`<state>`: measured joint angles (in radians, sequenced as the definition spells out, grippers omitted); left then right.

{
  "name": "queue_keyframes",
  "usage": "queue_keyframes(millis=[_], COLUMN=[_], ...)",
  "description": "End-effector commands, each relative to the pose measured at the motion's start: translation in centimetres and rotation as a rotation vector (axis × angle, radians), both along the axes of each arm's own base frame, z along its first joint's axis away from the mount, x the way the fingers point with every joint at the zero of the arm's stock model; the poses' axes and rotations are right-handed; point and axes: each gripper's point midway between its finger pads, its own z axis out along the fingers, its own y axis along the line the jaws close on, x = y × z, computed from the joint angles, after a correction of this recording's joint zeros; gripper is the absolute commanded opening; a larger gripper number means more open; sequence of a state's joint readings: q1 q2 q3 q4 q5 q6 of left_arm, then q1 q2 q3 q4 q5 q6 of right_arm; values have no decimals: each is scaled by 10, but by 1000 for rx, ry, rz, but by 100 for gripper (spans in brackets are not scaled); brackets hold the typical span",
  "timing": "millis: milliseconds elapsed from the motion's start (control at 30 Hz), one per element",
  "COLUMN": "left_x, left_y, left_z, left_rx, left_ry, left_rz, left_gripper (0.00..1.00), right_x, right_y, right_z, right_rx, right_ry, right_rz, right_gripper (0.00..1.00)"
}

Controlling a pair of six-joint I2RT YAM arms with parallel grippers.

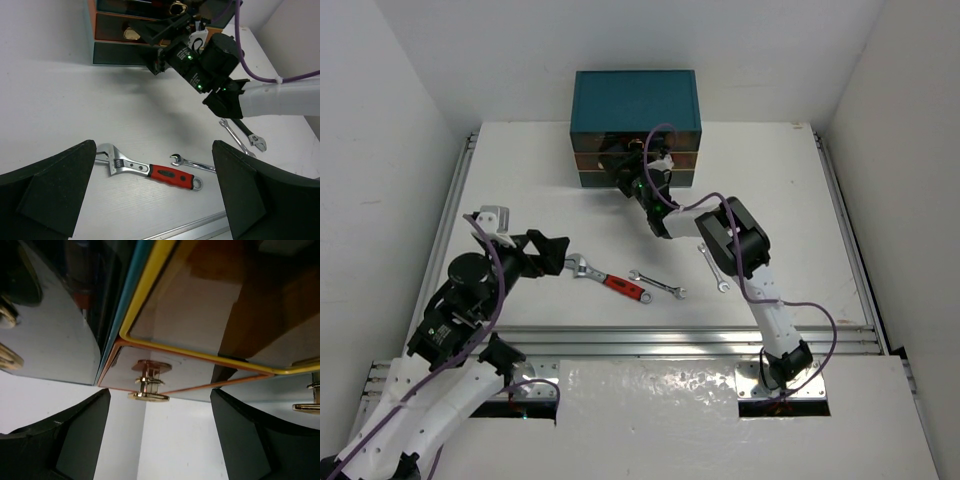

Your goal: Sort the tools into containers

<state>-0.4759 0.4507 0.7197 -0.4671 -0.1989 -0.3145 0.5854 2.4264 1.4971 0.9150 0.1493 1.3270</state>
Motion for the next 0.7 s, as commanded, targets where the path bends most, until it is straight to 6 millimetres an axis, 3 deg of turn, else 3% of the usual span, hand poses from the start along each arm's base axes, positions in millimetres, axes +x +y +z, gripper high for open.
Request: queue_keyframes(millis=[0,100,267,667], left_x=[0,-2,-3,-6], left_y=[-3,-3,-4,-3], left_z=[17,19,20,24], left_rx=[-23,-28,-31,-41], left_ry=[-70,-81,-87,-107], left_rz=[-23,-31,-41,-43], left_gripper=[100,100,100,100], right_x=[20,24,25,20], right_y=[-1,-2,1,6], right_z=[26,26,21,30], right_rx=[62,67,85,169], right_ry=[-50,-48,-28,-26], right_rz=[-33,-51,-53,-92], right_gripper=[81,76,59,42])
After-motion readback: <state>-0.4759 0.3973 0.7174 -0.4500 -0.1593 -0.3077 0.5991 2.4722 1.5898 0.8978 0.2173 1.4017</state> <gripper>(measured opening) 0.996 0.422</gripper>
